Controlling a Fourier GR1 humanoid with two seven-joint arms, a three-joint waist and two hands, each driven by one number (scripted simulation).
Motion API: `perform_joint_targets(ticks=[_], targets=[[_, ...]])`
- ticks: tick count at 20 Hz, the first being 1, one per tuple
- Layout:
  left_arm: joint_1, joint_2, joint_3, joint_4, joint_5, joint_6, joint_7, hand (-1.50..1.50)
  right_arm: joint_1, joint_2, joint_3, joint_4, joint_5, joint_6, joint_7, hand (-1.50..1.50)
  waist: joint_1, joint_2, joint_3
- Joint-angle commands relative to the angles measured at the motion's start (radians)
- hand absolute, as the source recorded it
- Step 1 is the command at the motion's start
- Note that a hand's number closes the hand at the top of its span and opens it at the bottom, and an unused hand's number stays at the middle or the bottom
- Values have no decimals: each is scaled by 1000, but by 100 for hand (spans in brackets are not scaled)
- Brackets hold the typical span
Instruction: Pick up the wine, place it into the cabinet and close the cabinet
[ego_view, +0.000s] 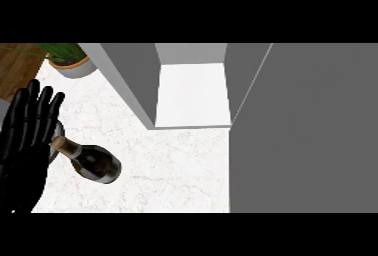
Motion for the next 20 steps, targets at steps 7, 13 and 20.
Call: perform_joint_targets(ticks=[7,13,20], targets=[[27,76,-153,74,489,-427,42,-150,71,-7,125,-47,-88,124,47,-150,10,-23,-13],[125,255,-69,-34,845,-542,182,-150,182,-28,162,-259,-162,137,195,-150,21,-38,-10],[116,392,94,-226,1165,-411,350,-150,164,-56,97,-350,-231,137,297,-150,28,-33,-9]])
